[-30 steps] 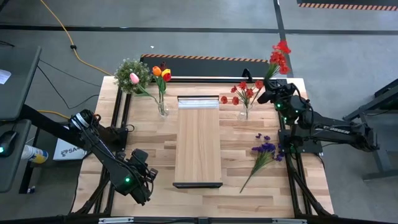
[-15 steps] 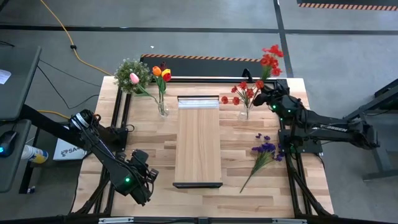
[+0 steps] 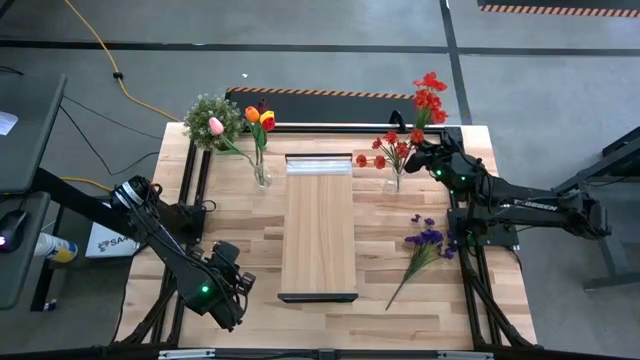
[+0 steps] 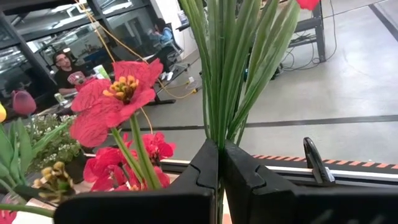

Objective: Pick and place flowers into a vace then onto a shelf
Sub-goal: Put the orange flowers into the right transparent vase

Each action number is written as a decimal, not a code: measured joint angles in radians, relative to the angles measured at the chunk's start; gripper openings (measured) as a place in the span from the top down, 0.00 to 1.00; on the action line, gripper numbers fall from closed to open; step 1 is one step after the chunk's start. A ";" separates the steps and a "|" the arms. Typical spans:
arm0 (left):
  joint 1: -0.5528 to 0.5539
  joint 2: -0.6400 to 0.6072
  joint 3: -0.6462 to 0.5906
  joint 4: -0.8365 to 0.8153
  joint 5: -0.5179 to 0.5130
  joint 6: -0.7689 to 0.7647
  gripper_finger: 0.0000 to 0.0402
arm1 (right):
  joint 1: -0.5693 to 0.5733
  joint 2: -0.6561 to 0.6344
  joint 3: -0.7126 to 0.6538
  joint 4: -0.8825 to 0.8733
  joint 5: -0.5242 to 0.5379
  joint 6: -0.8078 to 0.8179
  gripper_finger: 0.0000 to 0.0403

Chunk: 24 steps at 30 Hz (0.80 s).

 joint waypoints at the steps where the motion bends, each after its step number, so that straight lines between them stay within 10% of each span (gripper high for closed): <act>1: 0.000 0.000 0.000 0.000 0.000 0.000 0.79 | 0.000 0.000 0.000 0.000 -0.005 0.000 0.99; 24: 0.000 0.000 0.000 0.002 -0.001 0.000 0.79 | 0.000 0.000 0.000 -0.063 -0.133 -0.004 0.97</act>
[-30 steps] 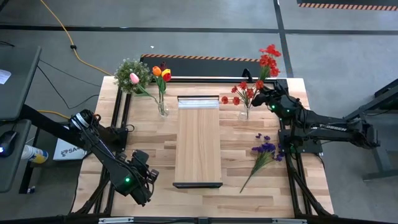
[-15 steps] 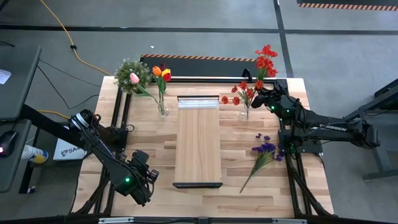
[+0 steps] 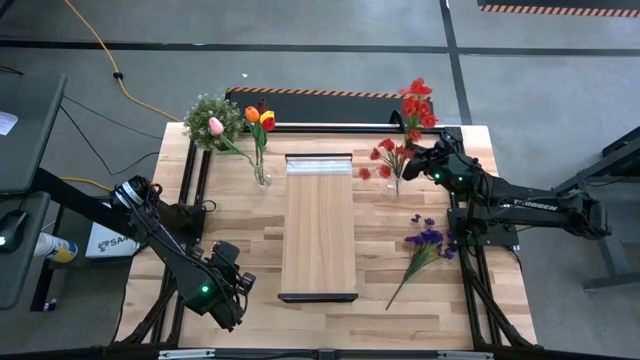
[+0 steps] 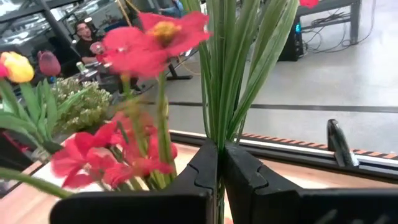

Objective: Pick and place flowers into a vace then onto a shelf
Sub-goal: Put the orange flowers into the right transparent vase

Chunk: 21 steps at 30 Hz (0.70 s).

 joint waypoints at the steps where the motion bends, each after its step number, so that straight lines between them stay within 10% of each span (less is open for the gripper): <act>1: 0.000 0.000 0.000 0.000 0.000 0.000 0.79 | 0.000 0.000 0.000 -0.003 -0.010 0.000 0.97; 21: 0.000 0.000 0.000 0.000 0.000 0.001 0.79 | 0.000 0.000 0.000 -0.013 -0.038 0.007 0.97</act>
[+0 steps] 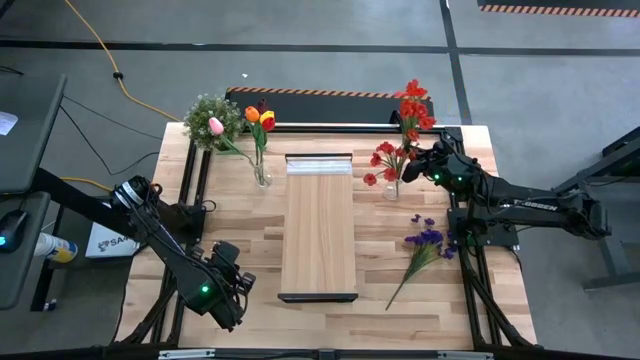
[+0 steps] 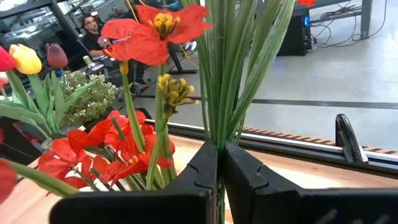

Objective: Pick and place flowers into a vace then onto a shelf
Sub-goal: Put the orange flowers into the right transparent vase

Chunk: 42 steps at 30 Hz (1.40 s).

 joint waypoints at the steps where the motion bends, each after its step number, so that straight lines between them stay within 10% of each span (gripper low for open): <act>1: 0.000 0.000 0.000 0.000 0.000 0.000 0.79 | 0.000 0.000 0.000 0.000 0.000 0.000 0.97; 42: 0.000 0.000 0.000 -0.003 0.000 0.003 0.79 | 0.000 -0.018 0.000 -0.014 -0.115 -0.021 0.75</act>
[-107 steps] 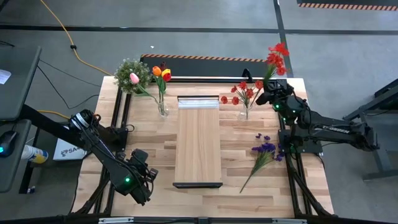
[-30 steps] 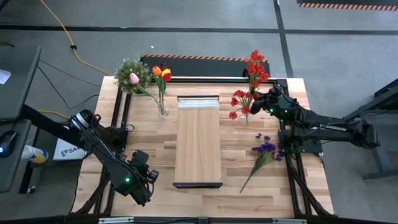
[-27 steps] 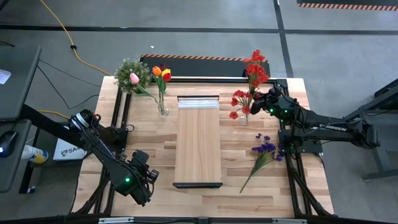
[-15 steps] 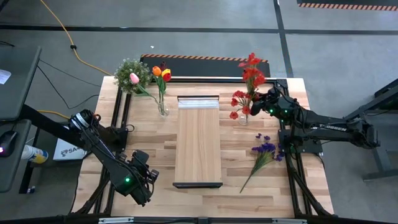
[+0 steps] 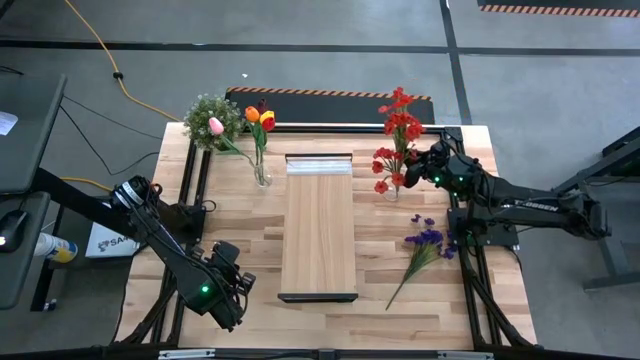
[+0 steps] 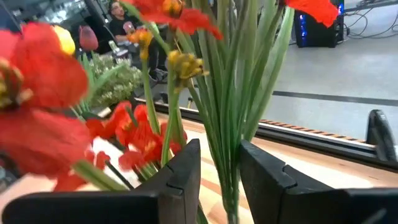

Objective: Pick and place flowers into a vace then onto a shelf
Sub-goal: Put the orange flowers into the right transparent vase

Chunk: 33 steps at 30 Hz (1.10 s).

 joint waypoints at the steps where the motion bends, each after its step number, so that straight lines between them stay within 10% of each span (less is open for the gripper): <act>1: 0.000 0.000 0.000 0.000 0.000 0.000 0.79 | 0.000 -0.009 0.000 -0.014 0.000 -0.009 0.75; 33: 0.000 0.000 0.000 -0.024 0.000 0.000 0.79 | 0.000 -0.183 0.000 -0.187 0.001 -0.013 0.76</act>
